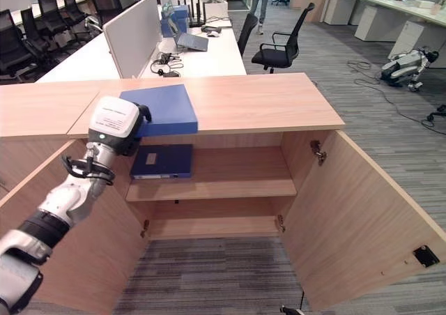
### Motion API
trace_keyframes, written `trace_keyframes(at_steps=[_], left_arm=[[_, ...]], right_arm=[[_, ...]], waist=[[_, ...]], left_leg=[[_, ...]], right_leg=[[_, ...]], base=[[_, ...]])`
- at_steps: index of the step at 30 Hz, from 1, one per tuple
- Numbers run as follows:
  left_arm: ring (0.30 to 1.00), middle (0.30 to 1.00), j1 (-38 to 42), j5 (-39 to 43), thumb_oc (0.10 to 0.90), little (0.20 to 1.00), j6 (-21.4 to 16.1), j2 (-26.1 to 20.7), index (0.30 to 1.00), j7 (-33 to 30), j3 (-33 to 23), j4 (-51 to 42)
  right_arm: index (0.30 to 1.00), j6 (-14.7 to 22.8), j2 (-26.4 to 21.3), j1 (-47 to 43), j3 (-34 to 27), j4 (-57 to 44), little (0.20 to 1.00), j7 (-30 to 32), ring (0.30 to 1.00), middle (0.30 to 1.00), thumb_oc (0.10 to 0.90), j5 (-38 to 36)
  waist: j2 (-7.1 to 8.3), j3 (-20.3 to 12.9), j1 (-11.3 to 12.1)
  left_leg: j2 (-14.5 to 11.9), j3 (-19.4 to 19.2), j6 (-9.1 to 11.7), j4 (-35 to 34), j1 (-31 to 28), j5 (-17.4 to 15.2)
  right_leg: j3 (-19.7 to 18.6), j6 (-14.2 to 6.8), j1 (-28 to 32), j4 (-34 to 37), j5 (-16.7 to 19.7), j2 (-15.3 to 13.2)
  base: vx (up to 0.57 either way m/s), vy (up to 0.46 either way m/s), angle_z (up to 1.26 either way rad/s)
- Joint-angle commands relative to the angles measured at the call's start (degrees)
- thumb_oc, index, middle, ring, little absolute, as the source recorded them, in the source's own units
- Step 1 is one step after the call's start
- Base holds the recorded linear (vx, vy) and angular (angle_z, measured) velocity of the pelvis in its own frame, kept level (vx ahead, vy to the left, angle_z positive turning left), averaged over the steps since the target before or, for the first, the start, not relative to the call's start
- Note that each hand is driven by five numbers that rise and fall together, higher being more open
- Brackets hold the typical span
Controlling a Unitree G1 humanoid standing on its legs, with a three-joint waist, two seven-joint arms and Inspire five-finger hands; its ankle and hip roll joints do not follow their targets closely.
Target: Put the empty folder in the office cabinet
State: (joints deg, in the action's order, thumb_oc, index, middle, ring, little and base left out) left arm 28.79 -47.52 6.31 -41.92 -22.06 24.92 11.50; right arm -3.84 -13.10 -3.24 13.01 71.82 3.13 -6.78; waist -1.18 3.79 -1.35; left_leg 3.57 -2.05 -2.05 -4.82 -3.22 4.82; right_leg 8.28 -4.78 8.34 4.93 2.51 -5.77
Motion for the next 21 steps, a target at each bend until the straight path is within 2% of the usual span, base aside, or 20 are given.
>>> trace_keyframes(at_steps=[1, 2, 3, 4, 5, 6, 7, 8, 9, 11, 12, 13, 14, 19, 21], left_arm=[[0.3, 0.3, 6.91, 4.62, 0.4, 0.3, -5.48, -0.18, 0.3, -3.48, -4.65, -3.62], [0.3, 0.3, 6.64, 6.34, 0.4, 0.3, -6.38, 0.35, 0.3, -2.99, -4.87, -5.48], [0.3, 0.3, 4.66, 10.68, 0.4, 0.3, -9.95, 1.3, 0.3, -1.09, -6.08, -12.81], [0.3, 0.3, 4.18, 10.73, 0.4, 0.3, -9.87, 1.24, 0.3, -0.76, -6.44, -13.3], [0.3, 0.3, 1.44, 14.91, 0.4, 0.3, -12.76, 1.28, 0.3, 2.25, -7.55, -19.94], [0.3, 0.3, 1.12, 14.99, 0.4, 0.3, -12.69, 1.24, 0.3, 2.49, -7.79, -20.27], [0.3, 0.3, 0.25, 18.7, 0.4, 0.3, -14.37, 1.14, 0.3, 5.4, -7.73, -23.47], [0.3, 0.3, -1.9, 38.72, 0.4, 0.3, -18.92, 0.12, 0.3, 15.58, -7.26, -32.36], [0.3, 0.3, -2.23, 44.34, 0.4, 0.3, -19.57, -0.34, 0.3, 16.56, -7.42, -33.36], [0.3, 0.3, -2.37, 44.65, 0.4, 0.3, -19.51, -0.5, 0.3, 16.77, -7.65, -33.53], [0.3, 0.3, -2.35, 56.18, 0.4, 0.3, -21.2, -0.91, 0.3, 19.22, -7.92, -35.98], [0.3, 0.3, -2.48, 64.3, 0.4, 0.3, -21.94, -0.63, 0.3, 20.89, -7.92, -37.52], [0.3, 0.3, -2.54, 64.46, 0.4, 0.3, -21.91, -0.68, 0.3, 21.0, -8.04, -37.58], [0.3, 0.3, -5.49, 78.54, 0.4, 0.3, -20.52, -1.5, 0.3, 27.49, -6.8, -40.8], [0.3, 0.3, -6.74, 80.28, 0.4, 0.3, -19.84, -1.2, 0.3, 28.37, -6.43, -40.73]], right_arm=[[0.9, 2.06, -0.93, 2.18, 0.54, 5.67, 0.9, -0.37, 0.9, 0.9, 0.8, 1.36], [0.9, 2.12, -0.96, 2.5, 0.39, 5.7, 0.9, -0.37, 0.9, 0.9, 0.8, 1.45], [0.9, 2.32, -1.07, 3.03, -0.41, 5.62, 0.9, -0.21, 0.9, 0.9, 0.8, 1.69], [0.9, 2.31, -1.13, 3.13, -0.28, 5.62, 0.9, -0.21, 0.9, 0.9, 0.8, 1.7], [0.9, 2.49, -1.36, 3.38, -1.1, 5.32, 0.9, -0.18, 0.9, 0.9, 0.8, 1.99], [0.9, 2.48, -1.4, 3.44, -1.02, 5.31, 0.9, -0.19, 0.9, 0.9, 0.8, 2.0], [0.9, 2.58, -1.59, 3.52, -1.33, 5.18, 0.9, -0.23, 0.9, 0.9, 0.8, 2.09], [0.9, 2.39, -1.96, 3.44, -1.38, 5.02, 0.9, -1.49, 0.9, 0.9, 0.8, 2.24], [0.9, 2.3, -1.84, 3.39, -1.15, 5.11, 0.9, -1.87, 0.9, 0.9, 0.8, 2.26], [0.9, 2.3, -1.81, 3.37, -1.07, 5.11, 0.9, -1.88, 0.9, 0.9, 0.8, 2.25], [0.9, 2.15, -1.42, 2.93, -0.49, 5.21, 0.9, -2.97, 0.9, 0.9, 0.8, 2.43], [0.9, 1.98, -1.07, 2.72, -0.02, 5.35, 0.9, -3.94, 0.9, 0.9, 0.8, 2.64], [0.9, 1.98, -1.07, 2.7, 0.01, 5.36, 0.9, -3.96, 0.9, 0.9, 0.8, 2.64], [0.9, 1.85, -0.44, 2.17, 0.8, 5.72, 0.9, -6.01, 0.9, 0.9, 0.8, 3.57], [0.9, 1.84, -0.44, 2.24, 0.99, 5.7, 0.9, -6.27, 0.9, 0.9, 0.8, 3.74]], waist=[[3.37, -2.5, 1.31], [3.46, -2.51, 1.23], [3.66, -2.37, 1.31], [3.63, -2.53, 1.25], [3.77, -2.3, 1.47], [3.76, -2.45, 1.43], [3.77, -2.4, 1.51], [3.54, -2.23, 1.75], [3.5, -2.27, 1.91], [3.53, -2.2, 1.83], [3.57, -2.15, 2.08], [3.67, -2.03, 2.33], [3.68, -2.02, 2.29], [3.91, -1.41, 2.81], [3.93, -1.32, 2.84]], left_leg=[[0.8, 1.67, 1.17, -0.18, -1.41, -9.13], [0.73, 1.62, 1.15, -0.18, -1.34, -9.07], [0.66, 1.61, 1.03, -0.18, -0.68, -8.36], [0.67, 1.65, 1.05, -0.18, -0.99, -8.96], [0.67, 1.75, 0.96, -0.18, -0.41, -8.23], [0.68, 1.8, 0.98, -0.18, -0.65, -8.77], [0.72, 1.93, 0.95, -0.18, -0.59, -8.68], [0.72, 1.81, 0.91, -0.18, -0.17, -7.96], [0.73, 1.92, 0.91, -0.18, -0.42, -8.43], [0.74, 1.93, 0.91, -0.18, -0.53, -8.48], [0.82, 2.06, 0.91, -0.18, -0.56, -8.46], [0.89, 2.23, 0.91, -0.18, -0.46, -8.43], [0.9, 2.25, 0.91, -0.18, -0.45, -8.42], [1.12, 2.65, 0.88, -0.18, -0.33, -8.38], [1.15, 2.71, 0.84, -0.18, -0.34, -8.41]], right_leg=[[2.0, -7.75, -2.09, -4.36, -0.93, -8.06], [1.86, -7.71, -2.26, -4.47, -0.94, -8.03], [1.78, -7.55, -2.92, -4.68, -0.33, -7.99], [1.76, -7.65, -2.63, -4.68, -0.84, -8.01], [1.65, -7.55, -3.18, -4.85, -0.17, -8.02], [1.64, -7.64, -2.93, -4.83, -0.62, -8.04], [1.6, -7.65, -3.05, -4.91, -0.56, -8.01], [1.73, -7.67, -3.62, -5.06, 0.11, -8.11], [1.79, -7.77, -3.37, -5.05, -0.28, -8.16], [1.81, -7.78, -3.26, -5.06, -0.33, -8.17], [1.95, -7.78, -3.26, -5.13, -0.29, -8.28], [2.17, -7.78, -3.28, -5.22, -0.23, -8.39], [2.18, -7.79, -3.28, -5.23, -0.24, -8.4], [2.42, -7.77, -3.45, -5.42, -0.12, -8.54], [2.43, -7.74, -3.58, -5.57, -0.11, -8.56]], base=[[-0.01, -0.01, 0.07], [-0.04, -0.015, 0.17], [-0.01, -0.011, 0.11], [-0.05, -0.007, 0.01], [0.03, -0.002, -0.06], [-0.01, 0.002, -0.07], [-0.01, 0.014, -0.05], [0.0, 0.0, 0.0], [0.0, 0.0, 0.0], [0.0, 0.0, 0.0], [0.0, 0.0, 0.0], [0.0, 0.0, 0.0], [0.0, 0.0, 0.0], [-0.01, -0.002, 0.03], [0.0, 0.0, 0.0]])
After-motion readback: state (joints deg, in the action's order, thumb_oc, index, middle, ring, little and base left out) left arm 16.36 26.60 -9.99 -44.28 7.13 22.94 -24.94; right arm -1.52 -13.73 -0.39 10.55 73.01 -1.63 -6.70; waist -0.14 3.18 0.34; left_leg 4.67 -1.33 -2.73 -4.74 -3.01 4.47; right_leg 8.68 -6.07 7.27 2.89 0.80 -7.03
